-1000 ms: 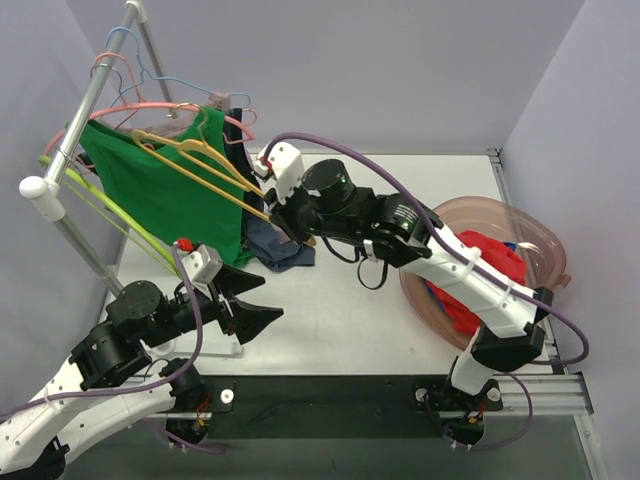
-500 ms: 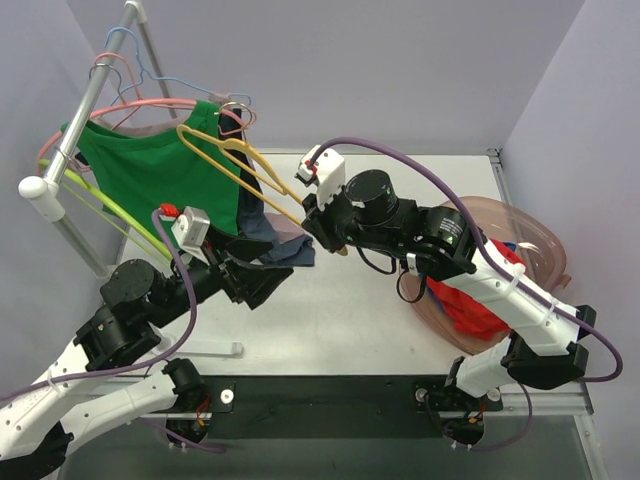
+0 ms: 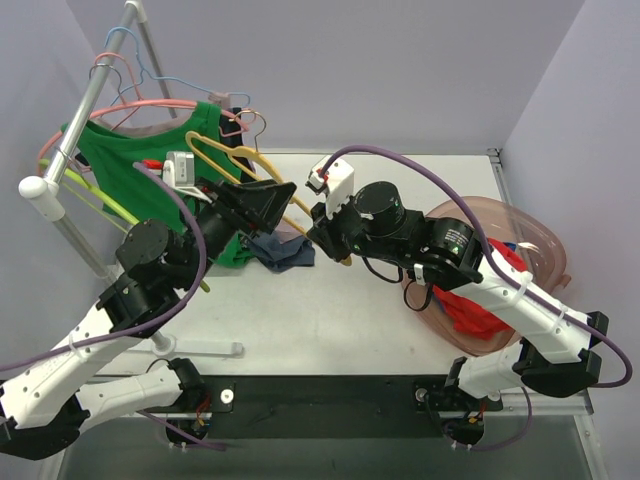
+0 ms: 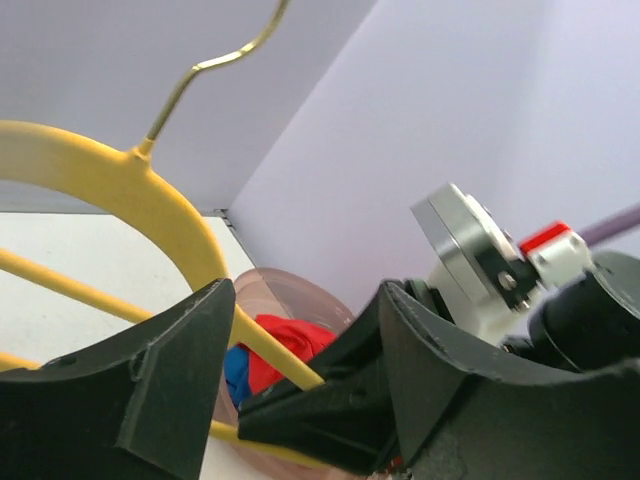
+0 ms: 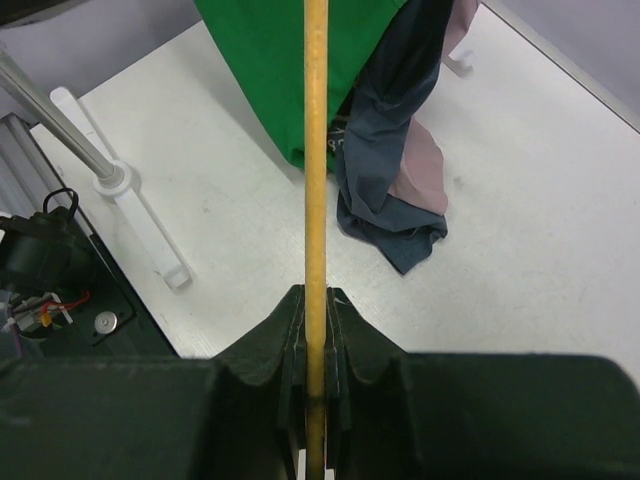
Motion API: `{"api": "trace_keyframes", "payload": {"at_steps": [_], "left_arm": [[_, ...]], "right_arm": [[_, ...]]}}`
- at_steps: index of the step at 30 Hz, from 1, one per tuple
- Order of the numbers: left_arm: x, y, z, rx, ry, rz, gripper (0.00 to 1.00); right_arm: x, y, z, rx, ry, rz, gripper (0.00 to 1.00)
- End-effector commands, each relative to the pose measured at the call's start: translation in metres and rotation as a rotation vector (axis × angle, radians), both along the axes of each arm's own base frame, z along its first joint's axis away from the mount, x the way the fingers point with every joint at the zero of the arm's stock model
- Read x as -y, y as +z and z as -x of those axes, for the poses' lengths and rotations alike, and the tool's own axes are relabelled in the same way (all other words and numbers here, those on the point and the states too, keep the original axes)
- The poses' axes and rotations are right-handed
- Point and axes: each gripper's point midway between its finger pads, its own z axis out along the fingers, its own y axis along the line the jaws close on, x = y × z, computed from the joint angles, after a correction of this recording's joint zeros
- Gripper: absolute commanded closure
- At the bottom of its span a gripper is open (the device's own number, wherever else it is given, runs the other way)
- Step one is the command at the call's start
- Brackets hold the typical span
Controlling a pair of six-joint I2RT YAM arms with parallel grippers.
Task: Remove the tank top from the hanger
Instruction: Place the hanger at the clothesline.
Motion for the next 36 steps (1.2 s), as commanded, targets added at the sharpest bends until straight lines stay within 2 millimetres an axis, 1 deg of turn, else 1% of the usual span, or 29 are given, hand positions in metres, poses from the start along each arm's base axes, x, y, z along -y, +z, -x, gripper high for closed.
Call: {"api": "trace_keyframes", "payload": {"at_steps": [1, 2, 6, 8, 13, 19, 23, 31, 33, 36], "left_arm": [[-0.011, 0.020, -0.019, -0.056, 0.117, 0.104, 0.33], [-0.015, 0.017, -0.025, -0.074, 0.158, 0.106, 0.33], [-0.021, 0.010, -0.034, -0.083, 0.218, 0.110, 0.33], [-0.022, 0.010, -0.034, -0.085, 0.225, 0.106, 0.33], [-0.022, -0.002, -0.036, -0.106, 0.234, 0.091, 0.31], [-0.016, -0.004, -0.038, -0.107, 0.224, 0.087, 0.31], [-0.011, -0.010, -0.040, -0.121, 0.213, 0.097, 0.36], [-0.003, -0.016, -0.042, -0.137, 0.194, 0.109, 0.41], [-0.003, -0.018, -0.041, -0.139, 0.189, 0.106, 0.43], [-0.002, -0.018, -0.040, -0.144, 0.180, 0.112, 0.50]], "right_arm": [[-0.003, 0.035, 0.006, 0.050, 0.016, -0.122, 1.00], [-0.003, 0.036, 0.006, 0.054, 0.019, -0.123, 1.00], [-0.003, 0.037, 0.008, 0.056, 0.030, -0.124, 1.00], [-0.002, 0.037, 0.008, 0.059, 0.027, -0.122, 1.00], [-0.002, 0.036, 0.006, 0.065, 0.020, -0.114, 1.00], [-0.007, 0.038, 0.007, 0.060, 0.040, -0.122, 1.00], [-0.011, 0.042, 0.006, 0.071, 0.050, -0.123, 1.00], [-0.020, 0.047, 0.005, 0.074, 0.071, -0.127, 1.00], [-0.023, 0.046, 0.003, 0.072, 0.071, -0.125, 1.00], [-0.026, 0.047, 0.001, 0.071, 0.071, -0.125, 1.00]]}}
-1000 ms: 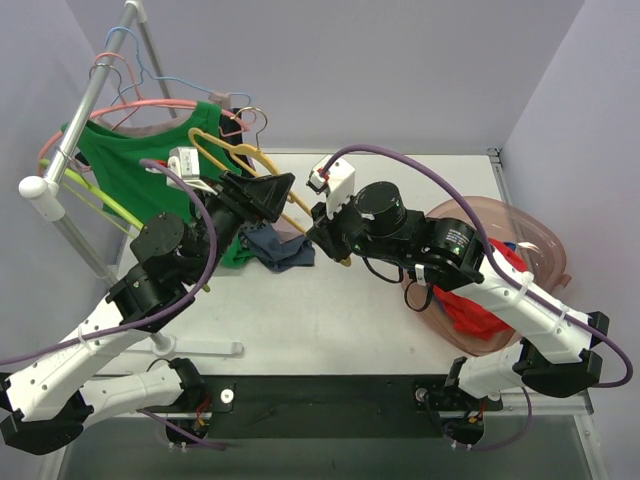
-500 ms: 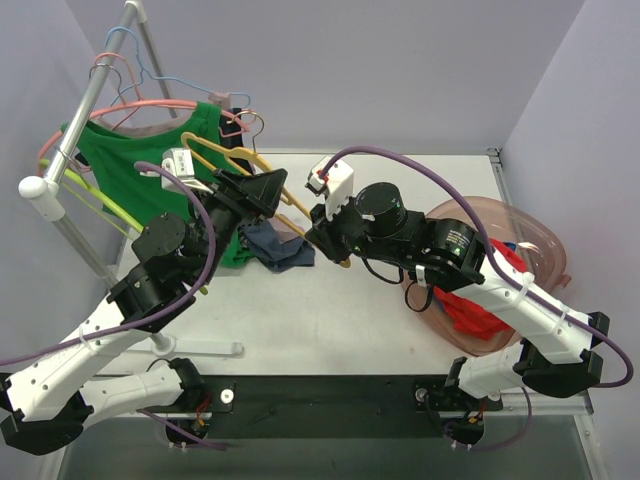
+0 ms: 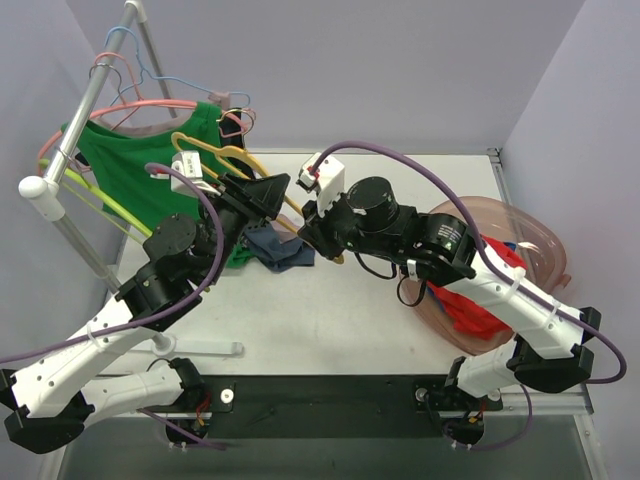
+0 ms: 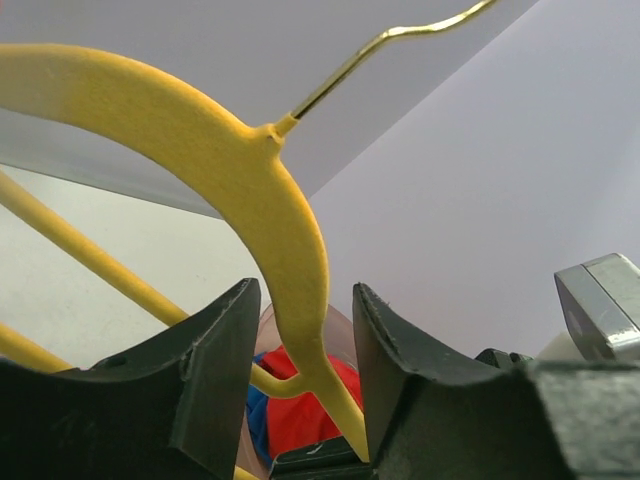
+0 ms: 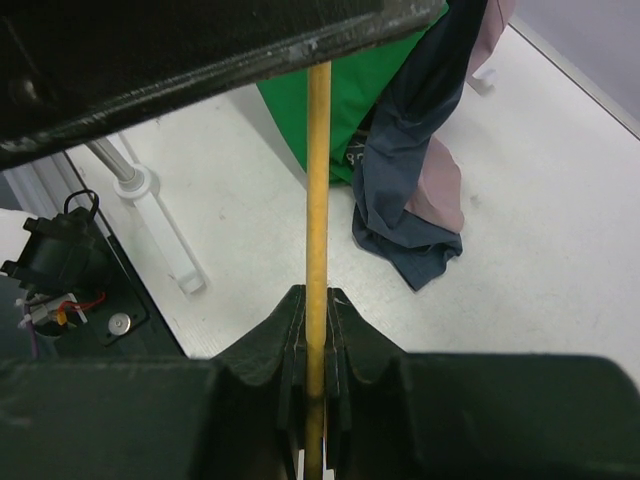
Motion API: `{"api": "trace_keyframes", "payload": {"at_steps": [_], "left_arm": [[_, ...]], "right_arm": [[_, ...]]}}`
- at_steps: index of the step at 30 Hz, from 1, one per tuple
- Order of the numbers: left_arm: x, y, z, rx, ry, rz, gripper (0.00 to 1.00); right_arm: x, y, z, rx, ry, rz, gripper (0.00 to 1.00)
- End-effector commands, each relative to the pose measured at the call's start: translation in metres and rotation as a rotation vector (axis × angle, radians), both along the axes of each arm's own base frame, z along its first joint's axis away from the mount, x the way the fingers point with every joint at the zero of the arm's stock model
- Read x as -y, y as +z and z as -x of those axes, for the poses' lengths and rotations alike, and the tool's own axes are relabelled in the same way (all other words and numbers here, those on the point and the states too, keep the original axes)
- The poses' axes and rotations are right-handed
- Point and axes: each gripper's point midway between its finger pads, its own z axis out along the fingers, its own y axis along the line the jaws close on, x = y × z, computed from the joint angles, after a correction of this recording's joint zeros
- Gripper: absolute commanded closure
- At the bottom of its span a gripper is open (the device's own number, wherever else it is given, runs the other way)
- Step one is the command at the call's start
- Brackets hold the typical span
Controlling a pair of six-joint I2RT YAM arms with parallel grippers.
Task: Remove the tank top from the hanger
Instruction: Place the hanger at the clothesline.
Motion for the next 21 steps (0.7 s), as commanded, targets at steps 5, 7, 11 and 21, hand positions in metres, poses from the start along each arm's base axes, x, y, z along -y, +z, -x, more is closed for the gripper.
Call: {"api": "trace_keyframes", "payload": {"at_steps": [5, 7, 11, 21], "left_arm": [[0.003, 0.016, 0.009, 0.033, -0.048, 0.094, 0.70], [0.001, 0.016, 0.009, 0.028, -0.042, 0.111, 0.80], [-0.010, 0.022, 0.007, 0.018, -0.002, 0.132, 1.00], [-0.038, 0.040, 0.003, 0.008, 0.101, 0.269, 1.00]], "right_arm": [[-0.018, 0.036, -0.004, 0.053, 0.019, -0.105, 1.00], [-0.018, 0.034, -0.005, 0.046, 0.015, -0.105, 1.00], [-0.015, 0.035, -0.004, 0.048, 0.001, -0.125, 0.83], [0.014, 0.045, 0.003, 0.070, -0.048, -0.196, 0.02]]}}
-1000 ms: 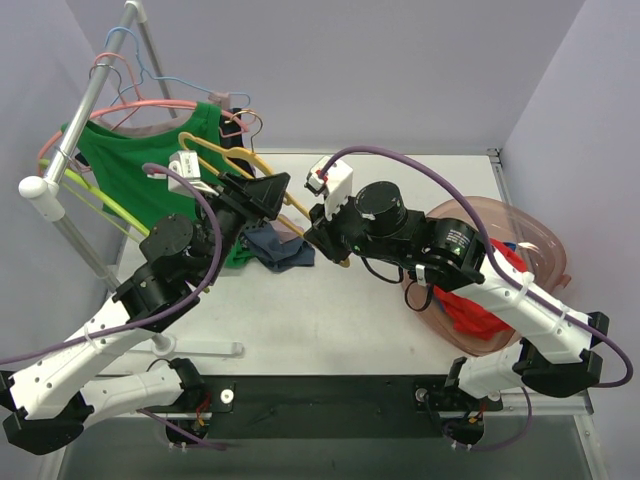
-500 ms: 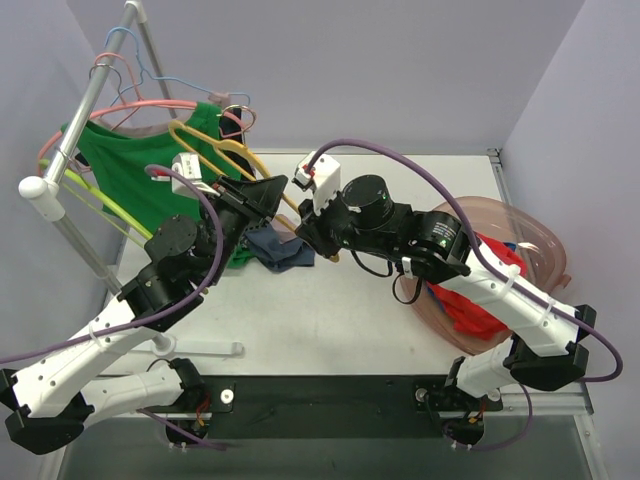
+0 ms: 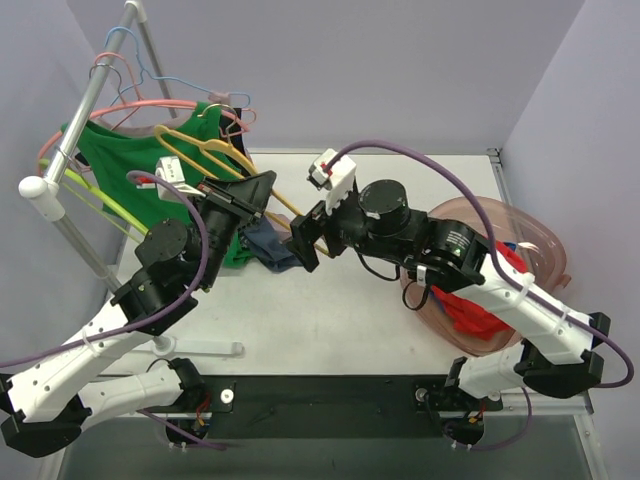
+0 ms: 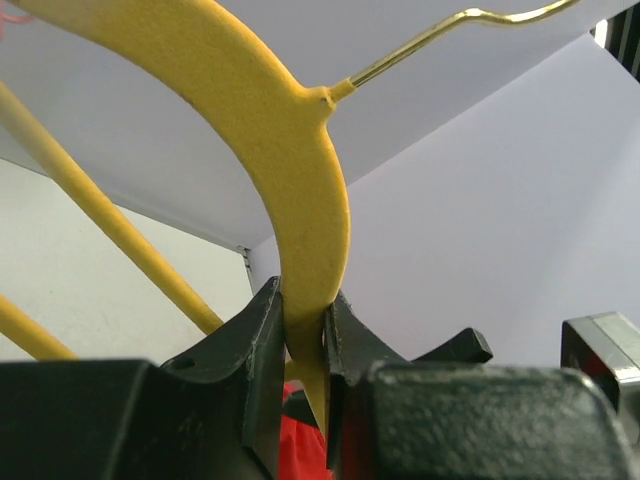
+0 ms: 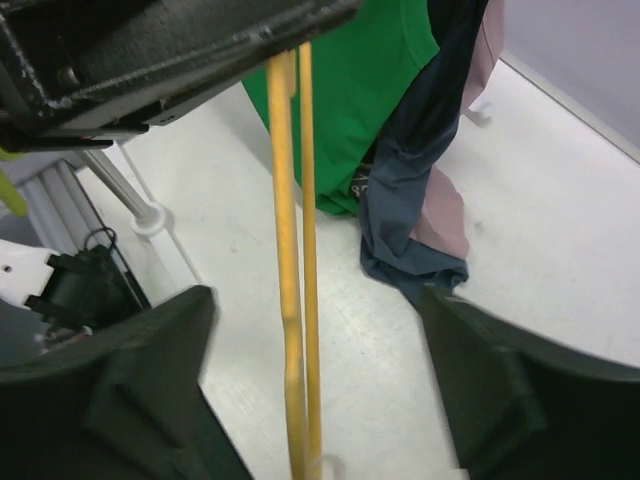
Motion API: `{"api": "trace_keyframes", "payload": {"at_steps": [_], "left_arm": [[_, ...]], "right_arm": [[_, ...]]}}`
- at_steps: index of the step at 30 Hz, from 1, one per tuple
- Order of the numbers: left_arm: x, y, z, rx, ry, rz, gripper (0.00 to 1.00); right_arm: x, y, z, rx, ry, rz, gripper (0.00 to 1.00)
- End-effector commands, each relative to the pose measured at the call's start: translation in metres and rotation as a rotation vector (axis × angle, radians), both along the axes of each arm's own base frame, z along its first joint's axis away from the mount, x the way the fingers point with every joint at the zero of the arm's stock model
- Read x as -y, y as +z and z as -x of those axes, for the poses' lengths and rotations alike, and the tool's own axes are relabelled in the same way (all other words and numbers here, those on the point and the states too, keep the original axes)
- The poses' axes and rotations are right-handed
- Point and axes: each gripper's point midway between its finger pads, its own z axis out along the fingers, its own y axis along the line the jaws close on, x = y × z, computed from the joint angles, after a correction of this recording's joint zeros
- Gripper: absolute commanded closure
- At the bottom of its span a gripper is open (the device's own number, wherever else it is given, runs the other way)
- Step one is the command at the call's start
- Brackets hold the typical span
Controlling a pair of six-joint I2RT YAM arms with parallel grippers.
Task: Remove the tank top from the hanger
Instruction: Place the hanger at the clothesline.
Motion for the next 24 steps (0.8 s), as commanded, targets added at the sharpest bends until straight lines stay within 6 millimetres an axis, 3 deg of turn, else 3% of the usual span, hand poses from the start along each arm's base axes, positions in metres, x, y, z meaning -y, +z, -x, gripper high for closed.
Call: {"api": "trace_keyframes", "payload": {"at_steps": [1, 2, 3, 7, 13, 19, 24], "left_arm": [[-0.030, 0.036, 0.002, 0.041, 0.085, 0.124, 1.00], [-0.035, 0.038, 0.002, 0.040, 0.098, 0.127, 1.00], [-0.041, 0.043, 0.001, 0.043, 0.119, 0.136, 1.00], [-0.060, 0.038, -0.005, 0.014, 0.188, 0.121, 1.00], [-0.088, 0.040, -0.013, -0.003, 0.245, 0.153, 1.00], [-0.109, 0.038, -0.018, -0.017, 0.308, 0.136, 1.00], [-0.135, 0.046, -0.012, 0.000, 0.381, 0.161, 1.00]], "right_arm": [[0.021, 0.031, 0.008, 0.042, -0.041, -0.130, 0.00], [0.031, 0.039, 0.010, 0.055, -0.055, -0.158, 0.00], [0.034, 0.032, 0.011, 0.049, -0.063, -0.149, 0.00], [0.056, 0.033, 0.015, 0.063, -0.102, -0.170, 0.00], [0.096, 0.048, 0.027, 0.089, -0.152, -0.230, 0.00], [0.116, 0.048, 0.031, 0.101, -0.186, -0.245, 0.00], [0.117, 0.045, 0.033, 0.094, -0.181, -0.243, 0.00]]}}
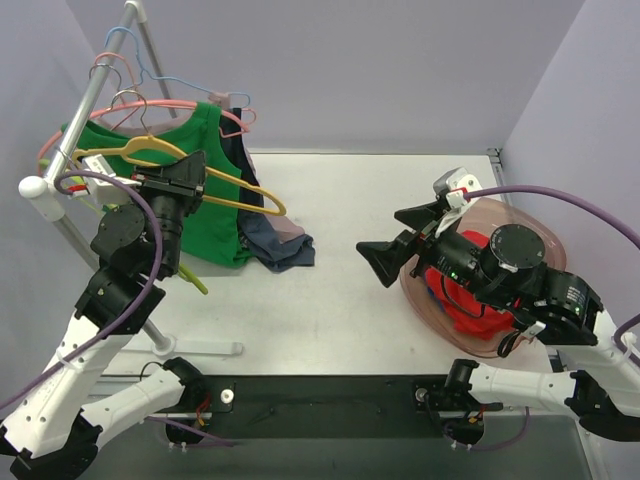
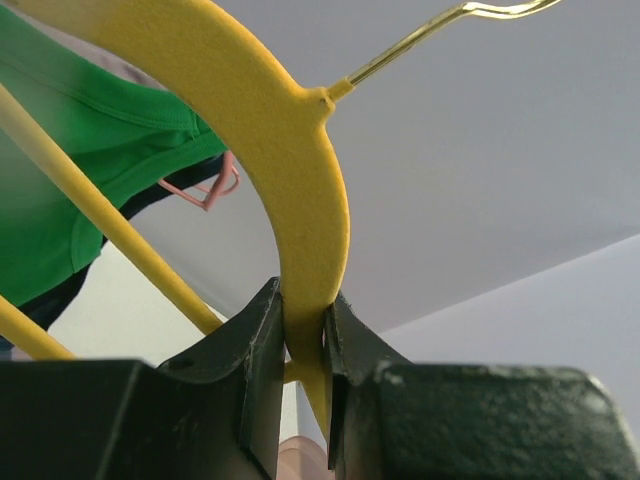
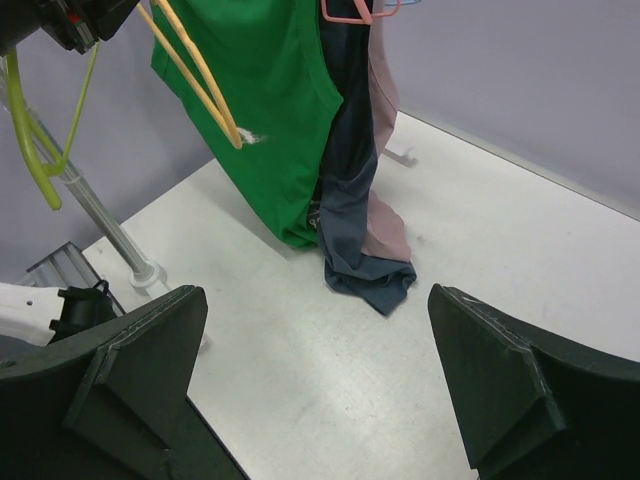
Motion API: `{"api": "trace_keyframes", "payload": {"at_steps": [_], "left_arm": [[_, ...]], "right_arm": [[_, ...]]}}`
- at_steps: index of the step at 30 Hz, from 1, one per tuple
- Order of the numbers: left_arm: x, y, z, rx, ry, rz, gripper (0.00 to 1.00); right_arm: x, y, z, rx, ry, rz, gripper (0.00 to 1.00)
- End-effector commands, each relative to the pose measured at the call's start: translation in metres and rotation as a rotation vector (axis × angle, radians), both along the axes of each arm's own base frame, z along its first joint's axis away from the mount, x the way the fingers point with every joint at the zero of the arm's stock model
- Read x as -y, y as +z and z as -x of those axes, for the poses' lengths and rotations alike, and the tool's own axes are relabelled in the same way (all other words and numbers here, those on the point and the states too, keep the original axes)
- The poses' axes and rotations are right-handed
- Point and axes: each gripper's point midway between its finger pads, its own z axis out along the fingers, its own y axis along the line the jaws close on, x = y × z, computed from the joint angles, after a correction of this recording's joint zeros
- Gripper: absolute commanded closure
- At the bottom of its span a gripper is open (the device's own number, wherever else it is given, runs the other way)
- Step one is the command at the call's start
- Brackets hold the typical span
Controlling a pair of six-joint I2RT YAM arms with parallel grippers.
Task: Remove the tank top from the hanger
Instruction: Place the hanger at the clothesline.
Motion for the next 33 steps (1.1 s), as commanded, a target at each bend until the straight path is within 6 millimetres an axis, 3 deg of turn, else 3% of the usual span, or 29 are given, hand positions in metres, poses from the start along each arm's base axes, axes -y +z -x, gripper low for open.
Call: {"api": "trace_keyframes", "payload": {"at_steps": [1, 6, 11, 17, 18, 20, 21, 22, 24, 25, 33], "left_arm": [[-0.029, 0.031, 0.018, 0.059, 0.053, 0.054, 1.00], [-0.042, 0.039, 0.018, 0.068, 0.097, 0.053, 1.00], [-0.047, 0.032, 0.015, 0.042, 0.110, 0.044, 1.00], [-0.035, 0.028, 0.011, 0.042, 0.047, 0.050, 1.00], [-0.034, 0.026, 0.011, 0.033, 0.036, 0.045, 1.00], [-0.029, 0.024, 0.012, 0.031, 0.012, 0.042, 1.00], [-0.030, 0.025, 0.015, 0.036, 0.008, 0.048, 1.00], [-0.030, 0.024, 0.015, 0.035, 0.004, 0.054, 1.00], [-0.030, 0.019, 0.017, 0.032, -0.003, 0.062, 1.00], [-0.029, 0.019, 0.018, 0.031, -0.006, 0.065, 1.00], [-0.021, 0.017, 0.019, 0.033, -0.056, 0.092, 1.00]], "right_arm": [[-0.002, 0.003, -0.003, -0.002, -0.015, -0.019, 0.00], [-0.004, 0.006, -0.002, -0.005, -0.008, -0.011, 0.00], [-0.004, 0.005, 0.000, -0.013, -0.001, -0.017, 0.00], [-0.012, 0.014, -0.002, 0.021, 0.029, 0.005, 0.00], [-0.027, 0.014, 0.000, 0.027, 0.084, 0.030, 0.00], [-0.036, 0.035, 0.003, 0.100, 0.148, 0.049, 0.03], [-0.056, 0.031, 0.007, 0.108, 0.231, 0.081, 0.09], [-0.060, 0.045, 0.009, 0.135, 0.257, 0.068, 0.12], [-0.082, 0.040, 0.001, 0.139, 0.290, 0.107, 0.16], [-0.087, 0.052, -0.001, 0.155, 0.298, 0.091, 0.18], [-0.146, 0.033, -0.032, 0.104, 0.382, 0.113, 0.36]]}}
